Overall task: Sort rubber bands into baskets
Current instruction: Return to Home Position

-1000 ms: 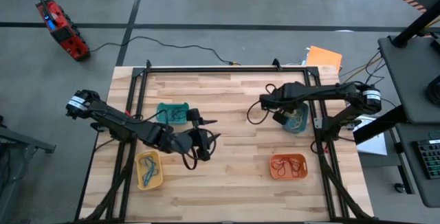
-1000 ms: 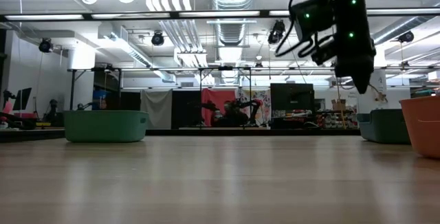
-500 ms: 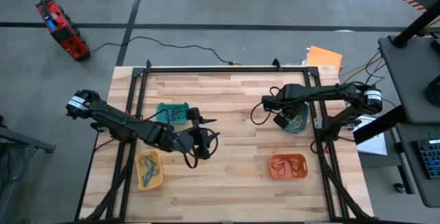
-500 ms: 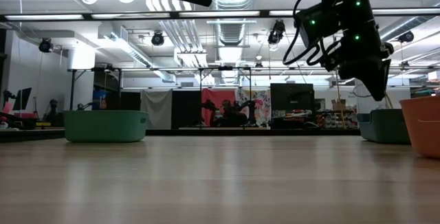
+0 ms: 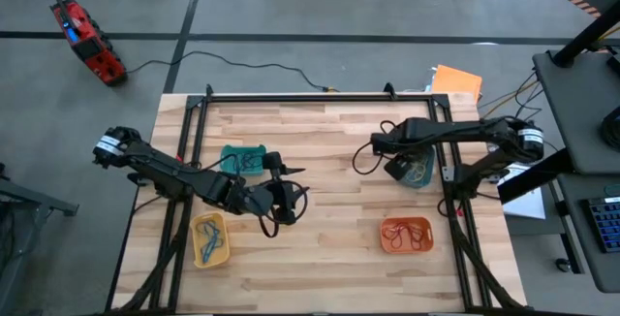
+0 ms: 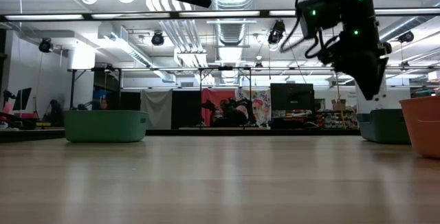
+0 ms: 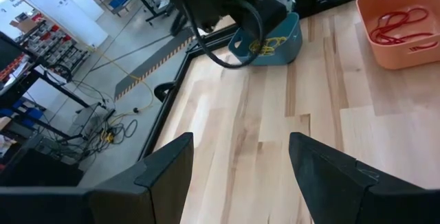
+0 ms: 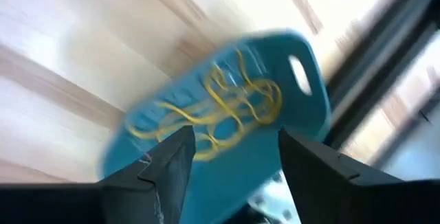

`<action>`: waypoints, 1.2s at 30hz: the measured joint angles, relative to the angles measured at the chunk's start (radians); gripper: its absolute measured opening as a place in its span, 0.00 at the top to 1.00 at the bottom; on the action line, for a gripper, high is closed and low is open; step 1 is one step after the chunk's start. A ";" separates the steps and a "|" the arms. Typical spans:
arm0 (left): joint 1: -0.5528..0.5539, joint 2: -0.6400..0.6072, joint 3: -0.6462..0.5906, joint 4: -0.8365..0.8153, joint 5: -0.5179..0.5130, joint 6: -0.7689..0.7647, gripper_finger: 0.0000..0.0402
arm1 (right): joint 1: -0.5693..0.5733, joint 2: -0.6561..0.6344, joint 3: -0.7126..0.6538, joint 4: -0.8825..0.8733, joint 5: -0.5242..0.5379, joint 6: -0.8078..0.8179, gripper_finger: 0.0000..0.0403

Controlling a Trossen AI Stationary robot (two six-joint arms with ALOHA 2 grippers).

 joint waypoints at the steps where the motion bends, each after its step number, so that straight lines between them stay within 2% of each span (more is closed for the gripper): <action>1: 0.000 0.000 0.000 0.000 0.000 0.004 0.44 | 0.008 -0.015 0.000 0.025 0.000 -0.006 0.49; 6: 0.000 0.000 0.000 0.003 0.001 0.005 0.44 | 0.074 -0.118 0.000 0.219 0.000 -0.067 0.49; 15: 0.000 0.008 0.000 0.017 0.002 -0.031 0.44 | 0.242 -0.267 -0.032 0.712 0.000 -0.287 0.49; 25: 0.000 0.011 0.000 0.017 0.013 -0.067 0.44 | 0.325 -0.245 -0.039 0.996 0.000 -0.543 0.49; 29: 0.011 0.003 -0.001 0.031 0.147 -0.072 0.44 | 0.346 -0.219 -0.062 1.122 -0.008 -0.634 0.49; 32: 0.022 -0.020 -0.027 0.114 0.263 -0.032 0.44 | 0.355 -0.218 -0.110 1.280 -0.100 -0.727 0.49; 36: 0.034 -0.107 -0.123 0.241 0.296 0.023 0.44 | 0.350 -0.258 -0.207 1.474 -0.355 -0.824 0.49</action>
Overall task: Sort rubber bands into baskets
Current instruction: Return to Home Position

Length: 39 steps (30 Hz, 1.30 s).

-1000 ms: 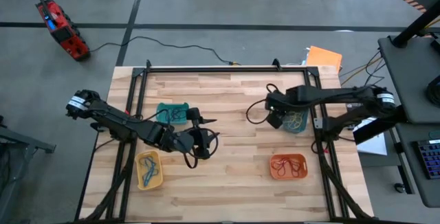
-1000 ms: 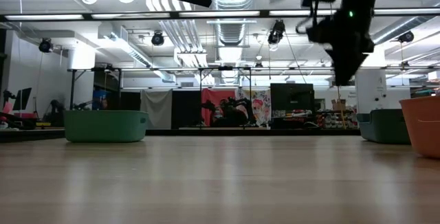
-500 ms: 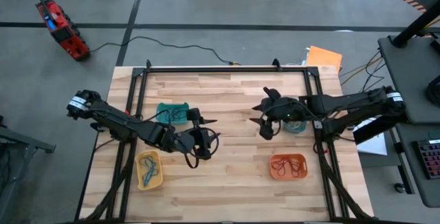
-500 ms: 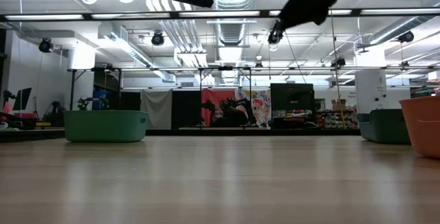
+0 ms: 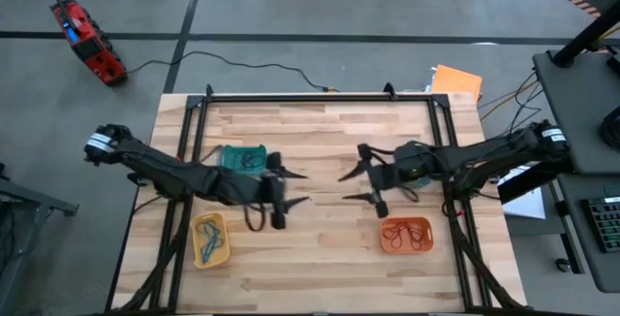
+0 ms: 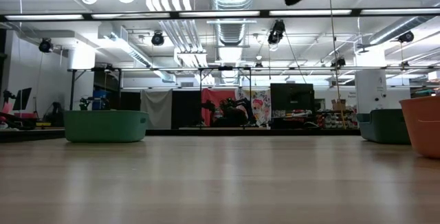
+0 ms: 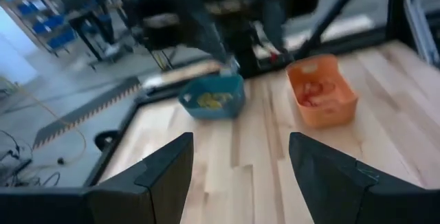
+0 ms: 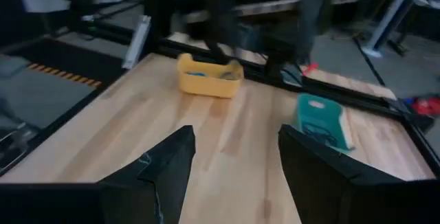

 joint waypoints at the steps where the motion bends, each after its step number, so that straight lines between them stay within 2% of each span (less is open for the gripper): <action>1: 0.002 -0.042 -0.039 0.031 0.000 0.003 0.44 | -0.004 -0.022 -0.024 0.012 -0.025 -0.010 0.49; 9: 0.007 -0.517 -0.441 0.239 0.006 -0.002 0.44 | -0.054 -0.293 -0.225 0.066 -0.041 0.041 0.49; 11: 0.009 -0.628 -0.536 0.305 0.038 -0.001 0.44 | -0.061 -0.365 -0.279 0.086 -0.041 0.054 0.49; 14: 0.009 -0.750 -0.660 0.404 0.065 0.008 0.44 | -0.061 -0.455 -0.375 0.139 -0.040 0.077 0.49; 19: 0.021 -0.932 -0.809 0.444 0.063 0.010 0.44 | -0.062 -0.569 -0.514 0.272 -0.041 0.112 0.49; 23: 0.036 -1.052 -0.878 0.427 0.060 0.010 0.44 | -0.062 -0.640 -0.596 0.295 -0.040 0.128 0.49; 26: 0.046 -1.120 -0.873 0.348 0.050 -0.001 0.44 | -0.062 -0.691 -0.641 0.297 -0.038 0.132 0.49; 34: 0.078 -1.266 -0.874 0.265 0.047 0.028 0.44 | -0.062 -0.872 -0.743 0.312 -0.038 0.146 0.49; 37: 0.102 -1.338 -0.874 0.190 0.047 0.017 0.44 | -0.062 -0.967 -0.770 0.281 -0.038 0.148 0.49; 39: 0.124 -1.342 -0.874 0.158 0.039 0.004 0.44 | -0.062 -1.026 -0.770 0.213 -0.038 0.151 0.49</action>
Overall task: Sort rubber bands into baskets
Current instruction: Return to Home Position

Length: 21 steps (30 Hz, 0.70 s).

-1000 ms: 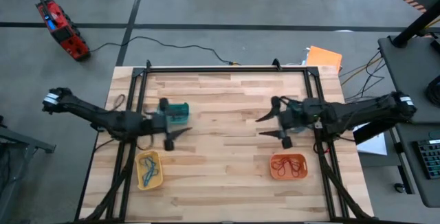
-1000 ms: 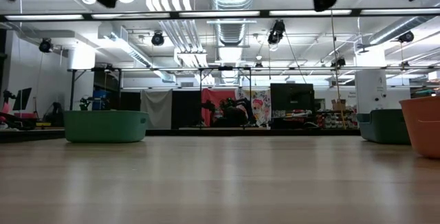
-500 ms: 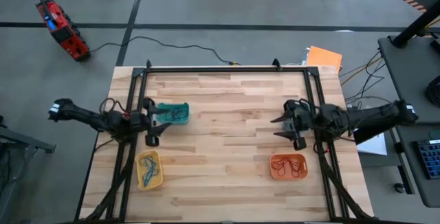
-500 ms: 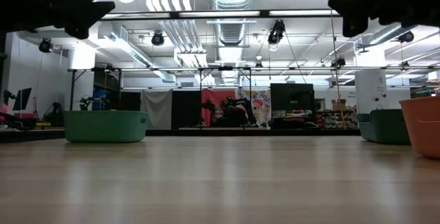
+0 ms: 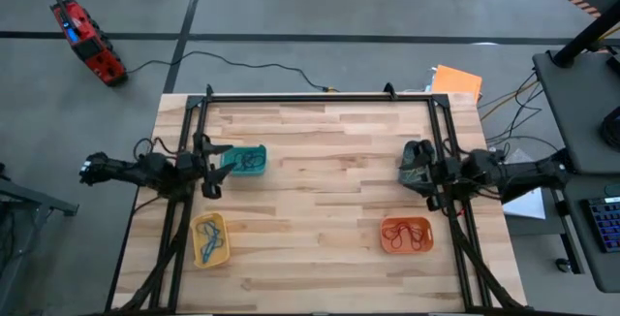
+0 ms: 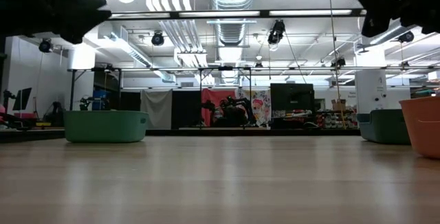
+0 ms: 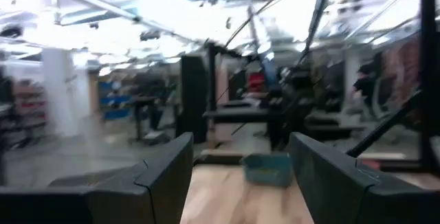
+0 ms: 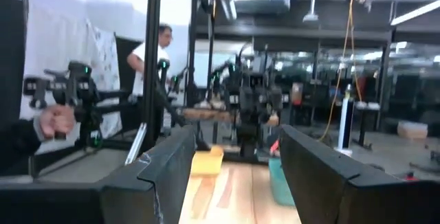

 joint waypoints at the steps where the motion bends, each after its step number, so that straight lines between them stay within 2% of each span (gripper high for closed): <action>1: 0.014 0.000 -0.001 -0.014 -0.006 -0.004 0.44 | 0.000 -0.032 0.000 -0.023 0.000 0.000 0.49; 5: 0.091 0.000 -0.002 -0.074 -0.021 -0.005 0.44 | -0.002 -0.078 -0.001 -0.075 0.000 -0.009 0.49; 10: 0.173 0.000 -0.002 -0.075 0.159 -0.003 0.44 | -0.002 -0.076 0.001 -0.070 0.009 -0.025 0.49; 14: 0.190 0.000 -0.003 -0.138 0.174 0.022 0.44 | -0.002 -0.078 0.001 -0.091 0.011 -0.056 0.49; 21: 0.189 0.000 -0.002 -0.147 0.208 -0.003 0.44 | -0.002 -0.056 0.001 -0.126 0.028 -0.032 0.49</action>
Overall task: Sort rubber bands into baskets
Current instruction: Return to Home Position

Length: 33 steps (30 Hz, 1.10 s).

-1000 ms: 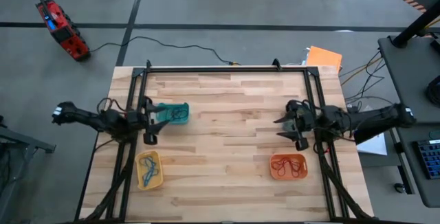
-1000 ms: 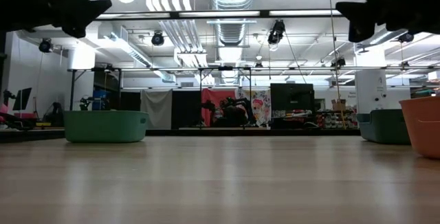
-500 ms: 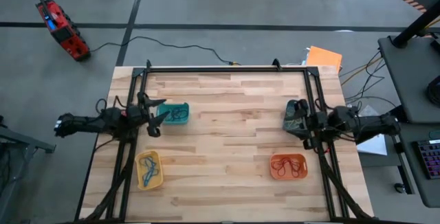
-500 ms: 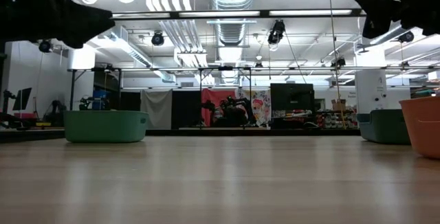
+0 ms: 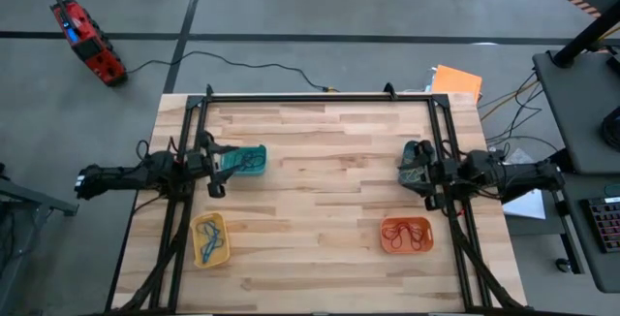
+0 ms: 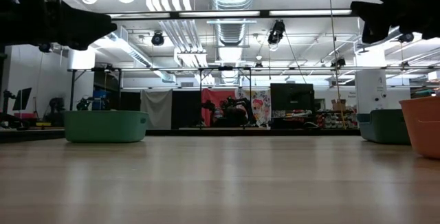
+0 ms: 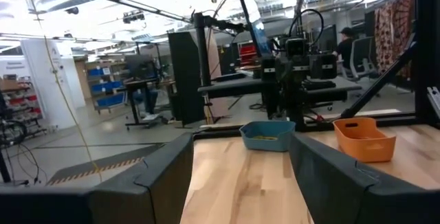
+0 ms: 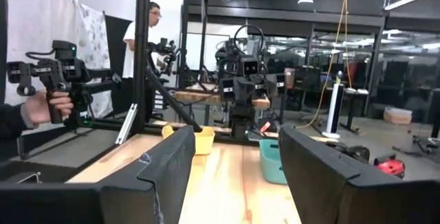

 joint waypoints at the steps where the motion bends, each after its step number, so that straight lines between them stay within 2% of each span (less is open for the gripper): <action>1: 0.000 0.000 0.001 0.000 0.000 -0.001 0.44 | 0.000 0.003 0.000 -0.001 0.000 0.005 0.49; 33: 0.000 0.034 0.006 -0.001 -0.001 -0.003 0.44 | 0.000 0.013 0.000 -0.015 0.000 0.019 0.49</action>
